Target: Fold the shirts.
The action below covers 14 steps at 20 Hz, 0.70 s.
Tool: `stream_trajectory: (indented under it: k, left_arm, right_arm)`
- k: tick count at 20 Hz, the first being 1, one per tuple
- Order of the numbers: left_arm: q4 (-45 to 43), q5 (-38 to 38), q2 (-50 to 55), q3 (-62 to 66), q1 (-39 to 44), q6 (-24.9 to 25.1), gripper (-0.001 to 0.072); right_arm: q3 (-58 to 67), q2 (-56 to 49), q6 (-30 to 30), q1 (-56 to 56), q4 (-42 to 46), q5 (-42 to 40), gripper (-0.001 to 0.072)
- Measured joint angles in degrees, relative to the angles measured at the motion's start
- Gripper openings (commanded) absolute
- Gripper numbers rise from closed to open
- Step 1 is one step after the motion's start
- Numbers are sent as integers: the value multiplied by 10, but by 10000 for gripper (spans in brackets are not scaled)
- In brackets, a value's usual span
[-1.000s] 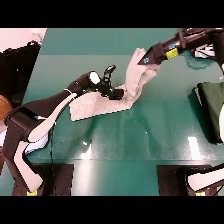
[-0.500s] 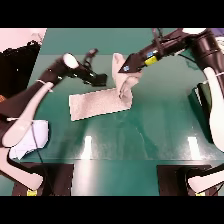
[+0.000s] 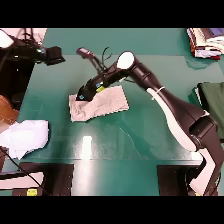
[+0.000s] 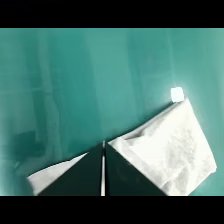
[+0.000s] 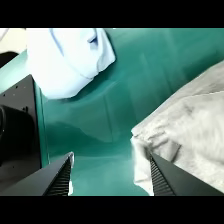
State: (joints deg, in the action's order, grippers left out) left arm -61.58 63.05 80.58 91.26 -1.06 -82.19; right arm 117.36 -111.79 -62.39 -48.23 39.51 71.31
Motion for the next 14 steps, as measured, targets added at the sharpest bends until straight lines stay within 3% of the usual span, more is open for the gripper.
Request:
stream_trajectory:
  k: [4,9,11,14]
  left_arm:
    - [-4,27,-17,0,-17,8,22]
    - [-5,45,-22,0,-22,19,22]
    - [-3,47,-22,0,-22,20,23]
    - [0,50,-23,0,-22,21,22]
  right_arm:
    - [-39,15,-21,30,45,24,551]
    - [-155,70,-63,149,77,37,556]
    - [-203,82,-76,203,78,34,606]
    - [-268,88,-87,268,56,19,593]
